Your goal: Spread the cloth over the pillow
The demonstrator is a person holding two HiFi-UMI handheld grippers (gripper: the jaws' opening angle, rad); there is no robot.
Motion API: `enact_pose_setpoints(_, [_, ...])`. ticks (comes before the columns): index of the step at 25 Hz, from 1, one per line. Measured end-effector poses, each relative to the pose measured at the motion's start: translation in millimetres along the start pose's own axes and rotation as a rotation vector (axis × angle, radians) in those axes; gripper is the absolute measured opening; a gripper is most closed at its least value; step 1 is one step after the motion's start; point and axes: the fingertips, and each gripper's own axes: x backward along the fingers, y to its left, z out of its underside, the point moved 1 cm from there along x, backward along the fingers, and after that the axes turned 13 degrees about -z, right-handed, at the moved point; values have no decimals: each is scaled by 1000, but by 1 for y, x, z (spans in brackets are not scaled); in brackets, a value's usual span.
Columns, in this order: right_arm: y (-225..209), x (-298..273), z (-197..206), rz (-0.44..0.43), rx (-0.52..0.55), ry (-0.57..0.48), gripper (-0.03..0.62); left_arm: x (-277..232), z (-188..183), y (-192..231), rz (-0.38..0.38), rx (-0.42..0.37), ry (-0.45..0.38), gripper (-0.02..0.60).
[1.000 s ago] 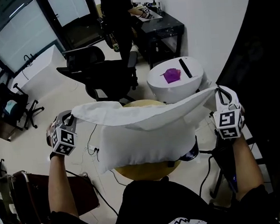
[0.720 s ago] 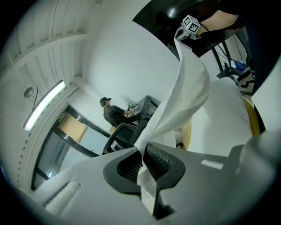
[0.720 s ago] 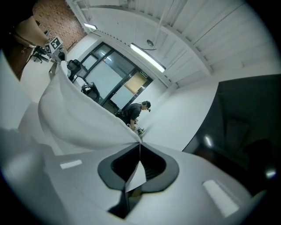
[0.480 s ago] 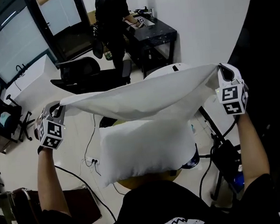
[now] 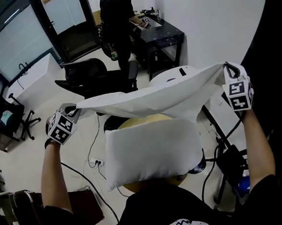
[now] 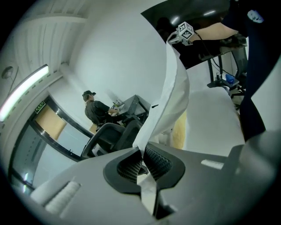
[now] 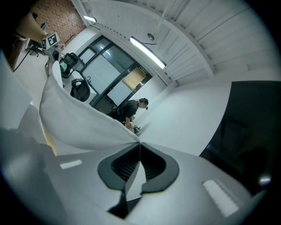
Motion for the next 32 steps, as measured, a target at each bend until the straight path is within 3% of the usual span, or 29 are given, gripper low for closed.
enact_pose_setpoints(3, [8,1,7,-4,-1,-1,12,5,9,-43,73,-14,0,0])
enact_pose_setpoints(7, [31,-2,26,-42,1,20,12,13,22,-130,224,-21,11,0])
enact_pose_setpoints(11, [56,-6,48,-79,-22,50,12,15,34,-208,337,12,28,0])
enact_pose_setpoints(15, [72,-10,61,-102,-40,61,12,17,41,-247,395,61,57,0])
enact_pose_setpoints(19, [77,-13,63,-118,-56,58,12,26,48,-276,465,48,90,9])
enact_pose_setpoints(24, [78,-13,58,-122,-54,45,12,37,47,-277,435,73,80,26])
enact_pose_setpoints(28, [79,-14,57,-130,-57,34,12,42,36,-267,382,148,44,48])
enact_pose_setpoints(32, [84,-15,56,-138,-59,32,12,41,32,-256,301,206,8,2])
